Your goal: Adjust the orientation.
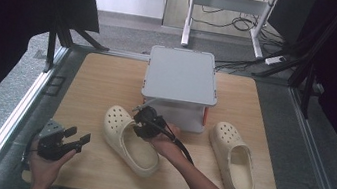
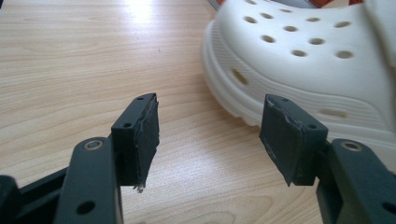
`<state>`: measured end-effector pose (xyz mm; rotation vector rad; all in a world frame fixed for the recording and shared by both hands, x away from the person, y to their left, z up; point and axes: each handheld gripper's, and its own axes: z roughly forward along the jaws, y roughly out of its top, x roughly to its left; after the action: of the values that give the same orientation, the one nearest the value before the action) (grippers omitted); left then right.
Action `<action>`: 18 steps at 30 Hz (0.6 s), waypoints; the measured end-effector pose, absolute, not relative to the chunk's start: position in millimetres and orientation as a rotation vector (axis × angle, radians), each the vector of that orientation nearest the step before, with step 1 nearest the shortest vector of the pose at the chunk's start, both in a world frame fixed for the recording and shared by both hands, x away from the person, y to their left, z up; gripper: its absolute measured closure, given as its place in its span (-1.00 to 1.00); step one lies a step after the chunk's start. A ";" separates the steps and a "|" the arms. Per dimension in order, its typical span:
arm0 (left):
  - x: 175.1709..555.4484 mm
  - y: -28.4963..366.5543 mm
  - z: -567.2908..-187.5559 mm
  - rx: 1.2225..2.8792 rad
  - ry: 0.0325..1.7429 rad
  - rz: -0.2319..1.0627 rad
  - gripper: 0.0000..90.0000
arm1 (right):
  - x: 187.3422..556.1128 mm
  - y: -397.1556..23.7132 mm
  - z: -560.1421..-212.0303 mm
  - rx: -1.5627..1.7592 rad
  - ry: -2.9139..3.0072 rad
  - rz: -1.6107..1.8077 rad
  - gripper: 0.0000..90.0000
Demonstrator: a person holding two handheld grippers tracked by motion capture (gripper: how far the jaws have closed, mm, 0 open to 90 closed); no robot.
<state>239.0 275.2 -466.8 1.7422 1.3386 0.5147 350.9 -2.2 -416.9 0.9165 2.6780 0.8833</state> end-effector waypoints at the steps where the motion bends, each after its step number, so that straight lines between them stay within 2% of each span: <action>1: 239.0 274.9 -467.1 1.743 1.336 0.513 -0.16 | 349.1 -6.2 -417.6 0.922 2.674 0.886 0.73; 10: 239.3 272.0 -465.8 1.747 1.334 0.513 -0.16 | 337.0 -45.6 -424.8 0.979 2.644 0.902 0.73; 18: 240.9 268.3 -466.7 1.756 1.335 0.509 -0.15 | 324.8 -95.1 -445.4 1.106 2.599 0.907 0.73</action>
<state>240.9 268.3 -466.7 1.7555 1.3354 0.5091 324.8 -95.1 -445.4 1.1058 2.5989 0.9070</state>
